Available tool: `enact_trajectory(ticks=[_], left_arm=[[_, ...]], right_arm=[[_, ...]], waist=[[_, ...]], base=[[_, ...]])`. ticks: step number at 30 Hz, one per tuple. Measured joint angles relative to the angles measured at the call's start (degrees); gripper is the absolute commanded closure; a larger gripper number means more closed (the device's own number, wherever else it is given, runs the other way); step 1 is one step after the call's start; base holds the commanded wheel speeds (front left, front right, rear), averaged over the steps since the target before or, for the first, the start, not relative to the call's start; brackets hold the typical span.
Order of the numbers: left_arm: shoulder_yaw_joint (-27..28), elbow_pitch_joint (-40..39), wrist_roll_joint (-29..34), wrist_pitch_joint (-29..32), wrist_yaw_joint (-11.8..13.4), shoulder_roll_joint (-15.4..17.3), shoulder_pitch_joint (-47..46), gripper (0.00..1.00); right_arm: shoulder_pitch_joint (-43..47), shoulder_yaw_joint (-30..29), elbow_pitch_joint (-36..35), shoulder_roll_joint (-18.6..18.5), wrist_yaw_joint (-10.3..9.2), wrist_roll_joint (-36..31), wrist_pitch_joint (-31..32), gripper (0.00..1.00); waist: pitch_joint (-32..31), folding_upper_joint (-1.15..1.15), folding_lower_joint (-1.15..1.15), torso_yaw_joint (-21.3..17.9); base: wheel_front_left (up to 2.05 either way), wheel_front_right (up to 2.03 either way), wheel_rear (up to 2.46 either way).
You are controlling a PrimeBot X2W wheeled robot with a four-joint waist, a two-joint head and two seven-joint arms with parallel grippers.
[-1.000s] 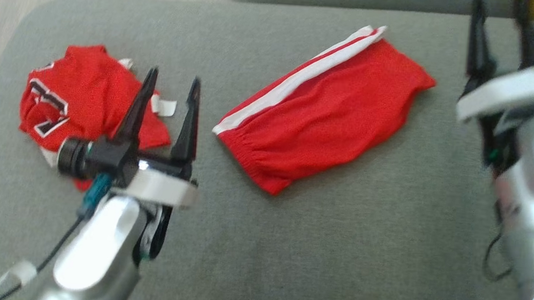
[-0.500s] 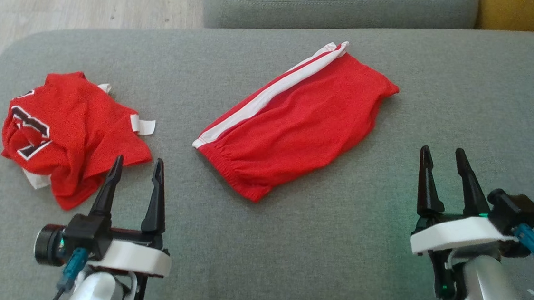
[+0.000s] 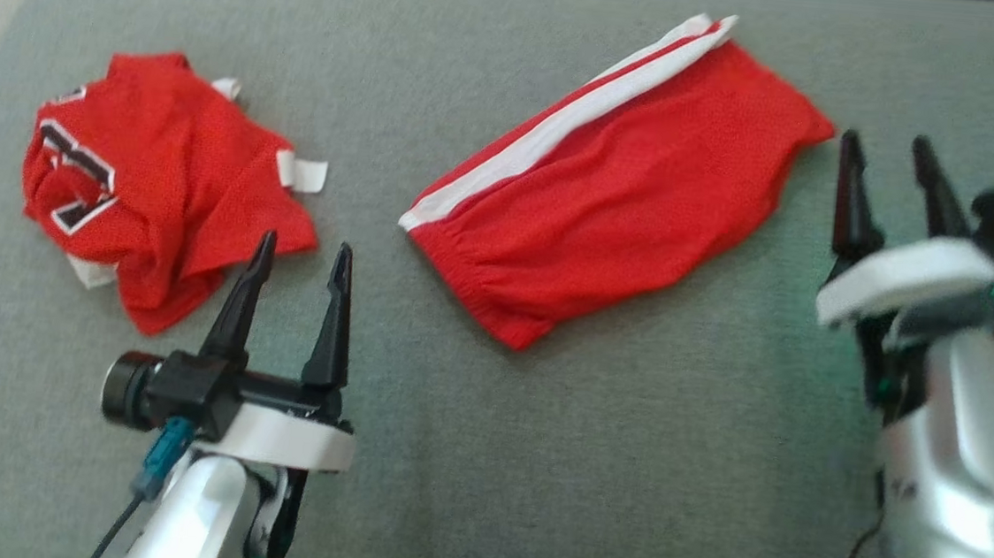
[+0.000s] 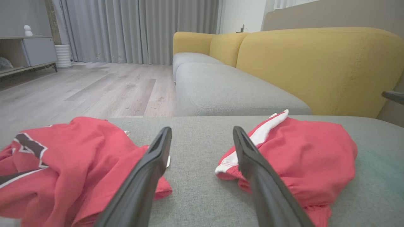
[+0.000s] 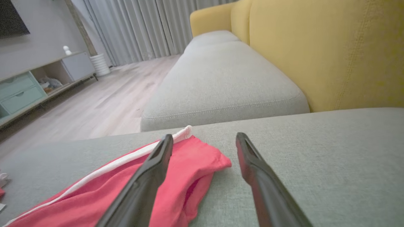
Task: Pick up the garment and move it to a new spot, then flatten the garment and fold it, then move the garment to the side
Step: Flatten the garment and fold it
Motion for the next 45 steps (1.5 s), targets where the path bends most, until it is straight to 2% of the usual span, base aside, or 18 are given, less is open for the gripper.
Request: enact_trajectory(ticks=[2, 6, 12, 16, 21, 22, 23, 34, 38, 45], left_arm=[[0.0, 0.4, 0.8, 0.0, -0.9, -1.0, -1.4, 0.0], [0.0, 1.1, 1.7, 0.0, -2.1, -2.2, -3.4, 0.0], [0.0, 2.7, 2.4, 0.0, -2.7, -3.8, -6.0, 0.0], [0.2, 2.6, 2.7, 0.0, -3.0, -4.5, -7.0, 0.0], [0.4, 3.0, 2.7, 0.0, -3.1, -5.0, -7.1, 0.0], [0.5, 3.1, 2.8, 0.0, -3.3, -5.0, -7.1, 0.0], [0.6, 3.3, 2.8, 0.0, -3.5, -5.0, -7.1, 0.0], [2.5, 3.5, 4.1, 0.0, -4.1, -5.2, -7.0, 0.0], [3.5, 3.5, 4.2, 0.0, -4.1, -5.3, -6.7, 0.0], [4.5, 3.2, 4.8, 0.0, -4.6, -5.3, -5.5, 0.0]], right_arm=[[-5.7, -2.9, 4.2, -0.3, 0.0, -1.7, 4.2, 0.0], [-13.2, -6.6, 11.6, -1.9, 0.0, -4.3, 8.4, 0.0], [-20.9, -8.1, 22.9, -7.0, 0.0, -9.3, 10.7, 0.0], [-22.2, -8.1, 27.9, -8.7, 0.0, -12.2, 11.7, 0.0], [-26.5, -5.4, 32.8, -9.9, -0.01, -11.3, 11.3, 0.0], [-27.1, -4.0, 33.6, -9.9, -0.01, -10.8, 11.3, 0.42], [-27.6, -2.6, 34.5, -9.8, -0.01, -10.3, 11.3, 1.0], [-28.3, 5.0, 38.0, -10.8, 0.0, -3.0, 6.4, 1.0], [-27.6, 6.2, 36.9, -13.0, 0.0, 0.7, 4.3, 1.0], [-20.9, 5.7, 35.0, -17.3, 0.0, 6.3, 2.4, 1.0]], waist=[[2.4, 0.0, 0.01, 1.6], [5.4, 0.0, 0.01, 4.1], [8.8, 0.0, 0.01, 8.3], [10.2, 0.0, 0.0, 10.2], [11.5, 0.0, 0.0, 11.9], [11.5, 0.0, 0.0, 12.0], [11.5, 0.0, 0.0, 11.9], [9.4, 0.0, 0.0, 8.0], [8.0, 0.0, -0.01, 5.8], [5.7, 0.0, -0.01, 2.0]], base=[[0.0, 0.0, 0.0], [0.0, 0.0, 0.0], [0.0, 0.0, 0.0], [0.0, 0.0, 0.0], [0.0, 0.0, 0.0], [0.0, 0.0, 0.0], [0.0, 0.0, 0.0], [0.0, 0.0, 0.0], [0.0, 0.0, 0.0], [0.0, 0.0, 0.0]])
